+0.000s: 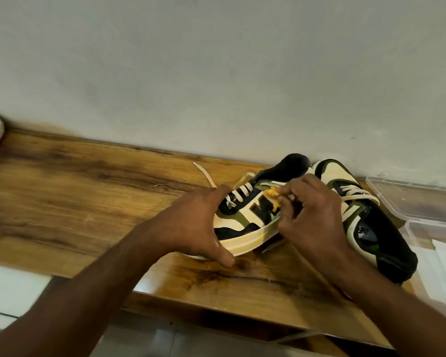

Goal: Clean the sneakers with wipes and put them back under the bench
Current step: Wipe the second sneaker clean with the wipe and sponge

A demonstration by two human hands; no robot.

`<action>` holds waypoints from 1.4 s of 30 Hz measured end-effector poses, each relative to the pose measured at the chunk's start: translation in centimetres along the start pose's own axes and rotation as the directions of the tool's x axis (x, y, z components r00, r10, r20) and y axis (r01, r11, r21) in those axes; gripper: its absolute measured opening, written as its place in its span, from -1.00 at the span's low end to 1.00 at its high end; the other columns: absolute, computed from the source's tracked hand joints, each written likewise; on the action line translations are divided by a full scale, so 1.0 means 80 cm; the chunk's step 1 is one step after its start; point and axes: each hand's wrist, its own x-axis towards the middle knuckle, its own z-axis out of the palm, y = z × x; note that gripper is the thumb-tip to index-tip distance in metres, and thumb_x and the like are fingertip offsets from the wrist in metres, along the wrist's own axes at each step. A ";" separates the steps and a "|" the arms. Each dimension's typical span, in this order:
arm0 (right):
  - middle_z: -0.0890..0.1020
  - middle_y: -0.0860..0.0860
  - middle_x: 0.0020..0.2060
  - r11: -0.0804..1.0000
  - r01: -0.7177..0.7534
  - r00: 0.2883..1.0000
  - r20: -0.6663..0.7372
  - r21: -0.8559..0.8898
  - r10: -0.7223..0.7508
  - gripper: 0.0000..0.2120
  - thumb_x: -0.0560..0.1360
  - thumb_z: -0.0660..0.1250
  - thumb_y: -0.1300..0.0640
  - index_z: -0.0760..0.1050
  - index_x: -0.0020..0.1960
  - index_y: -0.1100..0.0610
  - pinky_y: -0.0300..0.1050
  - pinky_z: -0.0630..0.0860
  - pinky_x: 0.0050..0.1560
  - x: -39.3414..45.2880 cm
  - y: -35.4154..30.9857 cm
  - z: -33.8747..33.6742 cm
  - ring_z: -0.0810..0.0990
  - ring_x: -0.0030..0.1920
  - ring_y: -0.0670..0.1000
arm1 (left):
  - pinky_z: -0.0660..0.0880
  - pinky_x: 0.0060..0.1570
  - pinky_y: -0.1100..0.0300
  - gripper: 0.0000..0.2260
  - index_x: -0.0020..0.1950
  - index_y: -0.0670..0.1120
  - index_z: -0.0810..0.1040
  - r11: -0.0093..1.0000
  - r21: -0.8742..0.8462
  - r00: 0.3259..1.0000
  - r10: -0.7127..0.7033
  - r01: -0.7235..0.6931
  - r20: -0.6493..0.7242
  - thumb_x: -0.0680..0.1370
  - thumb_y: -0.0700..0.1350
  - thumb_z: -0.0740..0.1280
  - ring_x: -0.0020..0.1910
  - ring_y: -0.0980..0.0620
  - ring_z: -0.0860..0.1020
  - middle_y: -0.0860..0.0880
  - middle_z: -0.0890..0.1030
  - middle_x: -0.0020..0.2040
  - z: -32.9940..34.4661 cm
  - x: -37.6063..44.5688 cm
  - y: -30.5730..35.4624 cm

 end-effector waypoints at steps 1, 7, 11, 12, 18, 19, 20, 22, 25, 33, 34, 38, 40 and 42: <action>0.59 -0.04 -0.08 1.000 0.001 1.000 0.008 0.004 -0.001 -0.82 0.45 0.50 0.34 0.66 -0.01 0.14 -0.11 0.61 -0.15 -0.004 -0.006 0.003 0.56 -0.10 -0.06 | 0.56 0.17 0.08 0.06 0.53 0.19 0.27 1.000 0.011 1.000 -0.005 0.005 -0.004 0.12 0.29 0.67 0.25 0.10 0.50 0.17 0.53 0.34 0.000 -0.001 0.001; 0.57 -0.05 -0.08 0.979 0.183 0.962 0.191 0.091 -0.197 -0.85 0.47 0.49 0.30 0.65 0.00 0.12 -0.14 0.57 -0.23 -0.035 -0.051 0.024 0.53 -0.13 -0.08 | 0.58 0.16 0.02 0.08 0.51 0.21 0.27 0.999 0.033 1.000 -0.001 0.001 -0.014 0.07 0.36 0.63 0.20 0.11 0.51 0.19 0.54 0.28 0.004 -0.004 0.003; 0.56 -0.07 -0.09 1.000 0.027 0.994 0.104 -0.010 -0.025 -0.84 0.47 0.51 0.30 0.67 0.01 0.12 -0.20 0.58 -0.17 -0.005 -0.011 0.002 0.52 -0.13 -0.11 | 0.54 0.27 0.01 0.17 0.61 0.20 0.15 0.998 0.060 0.999 -0.031 0.031 0.010 0.11 0.35 0.65 0.33 0.09 0.46 0.16 0.48 0.44 0.002 -0.006 0.007; 0.57 -0.06 -0.09 1.000 -0.002 0.997 0.076 -0.026 0.004 -0.83 0.46 0.51 0.31 0.68 0.01 0.12 -0.19 0.58 -0.15 0.001 -0.001 -0.003 0.53 -0.13 -0.10 | 0.53 0.28 0.02 0.18 0.61 0.20 0.14 0.997 0.064 0.999 -0.035 0.034 0.009 0.12 0.34 0.66 0.34 0.09 0.44 0.16 0.46 0.45 0.001 -0.006 0.008; 0.58 -0.06 -0.08 0.996 0.080 0.989 0.120 0.032 -0.083 -0.80 0.44 0.53 0.33 0.68 0.01 0.11 -0.32 0.52 -0.18 -0.024 -0.036 0.008 0.53 -0.13 -0.11 | 0.56 0.23 -0.02 0.17 0.58 0.22 0.15 0.995 0.101 0.999 -0.018 0.022 -0.036 0.07 0.36 0.62 0.29 0.09 0.48 0.17 0.50 0.37 0.007 -0.009 0.012; 0.58 -0.05 -0.08 0.991 0.118 0.979 0.163 0.057 -0.126 -0.79 0.43 0.53 0.33 0.67 0.01 0.11 -0.29 0.54 -0.21 -0.030 -0.045 0.013 0.53 -0.13 -0.10 | 0.56 0.21 -0.02 0.17 0.58 0.21 0.15 0.994 0.111 0.999 -0.013 0.018 -0.044 0.06 0.36 0.61 0.27 0.09 0.49 0.17 0.50 0.36 0.009 -0.010 0.011; 0.57 -0.04 -0.07 0.986 0.149 0.965 0.205 0.072 -0.161 -0.78 0.42 0.54 0.32 0.66 0.02 0.12 -0.22 0.57 -0.24 -0.035 -0.050 0.018 0.53 -0.14 -0.08 | 0.57 0.20 -0.01 0.16 0.57 0.20 0.15 0.992 0.124 0.999 -0.006 0.013 -0.054 0.06 0.36 0.60 0.25 0.09 0.49 0.17 0.51 0.34 0.010 -0.010 0.011; 0.57 -0.04 -0.08 0.980 0.180 0.953 0.232 0.083 -0.194 -0.79 0.42 0.54 0.30 0.64 0.00 0.12 -0.13 0.58 -0.28 -0.036 -0.052 0.018 0.53 -0.16 -0.07 | 0.57 0.17 0.02 0.15 0.56 0.19 0.16 0.988 0.153 0.998 0.008 0.002 -0.066 0.06 0.36 0.61 0.22 0.10 0.50 0.17 0.51 0.32 0.012 -0.011 0.012; 0.59 -0.06 -0.12 0.985 0.158 0.977 0.132 0.076 -0.167 -0.84 0.44 0.52 0.29 0.66 -0.03 0.13 -0.27 0.53 -0.24 -0.026 -0.041 -0.002 0.53 -0.17 -0.11 | 0.55 0.19 0.06 0.13 0.54 0.19 0.17 0.987 0.161 0.997 -0.007 0.020 -0.083 0.08 0.35 0.64 0.24 0.10 0.49 0.17 0.51 0.35 0.010 -0.014 0.012; 0.63 -0.09 -0.21 0.988 -0.140 0.987 -0.070 0.066 0.144 -0.88 0.48 0.49 0.26 0.65 -0.03 0.10 0.04 0.62 -0.23 -0.002 0.010 -0.014 0.59 -0.22 -0.10 | 0.51 0.25 0.04 0.22 0.59 0.15 0.00 0.941 0.332 0.995 -0.045 0.071 -0.084 0.12 0.46 0.60 0.38 0.00 0.48 0.10 0.43 0.50 0.011 -0.014 0.022; 0.62 -0.10 -0.21 0.988 -0.131 0.990 -0.048 0.083 0.135 -0.88 0.48 0.49 0.26 0.64 -0.03 0.09 0.03 0.62 -0.24 -0.006 0.006 -0.009 0.60 -0.22 -0.11 | 0.53 0.25 0.04 0.23 0.59 0.15 0.00 0.934 0.351 0.995 -0.040 0.069 -0.089 0.12 0.47 0.59 0.38 0.00 0.49 0.09 0.43 0.50 0.013 -0.014 0.023; 0.64 -0.13 -0.11 0.995 -0.058 0.998 0.037 0.084 0.055 -0.83 0.49 0.51 0.24 0.68 0.03 0.04 -0.20 0.62 -0.17 -0.022 -0.020 0.011 0.59 -0.14 -0.17 | 0.55 0.22 0.03 0.23 0.58 0.10 0.01 0.917 0.395 0.994 -0.019 0.060 -0.106 0.11 0.48 0.57 0.31 -0.01 0.50 0.06 0.46 0.46 0.018 -0.014 0.028; 0.63 -0.09 -0.10 0.997 0.011 0.998 0.067 0.076 -0.016 -0.81 0.48 0.51 0.28 0.69 0.04 0.07 -0.26 0.59 -0.13 -0.027 -0.029 0.020 0.57 -0.11 -0.16 | 0.56 0.15 0.04 0.23 0.58 0.09 0.02 0.907 0.418 0.994 -0.006 0.052 -0.111 0.11 0.48 0.56 0.26 -0.01 0.53 0.06 0.47 0.42 0.020 -0.014 0.030; 0.61 -0.07 -0.07 0.997 0.038 0.994 0.104 0.072 -0.046 -0.80 0.49 0.51 0.28 0.70 0.08 0.09 -0.22 0.61 -0.14 -0.024 -0.027 0.021 0.56 -0.11 -0.13 | 0.56 0.12 0.05 0.23 0.57 0.08 0.02 0.905 0.422 0.994 -0.012 0.056 -0.107 0.10 0.49 0.55 0.25 -0.01 0.54 0.06 0.48 0.41 0.020 -0.014 0.031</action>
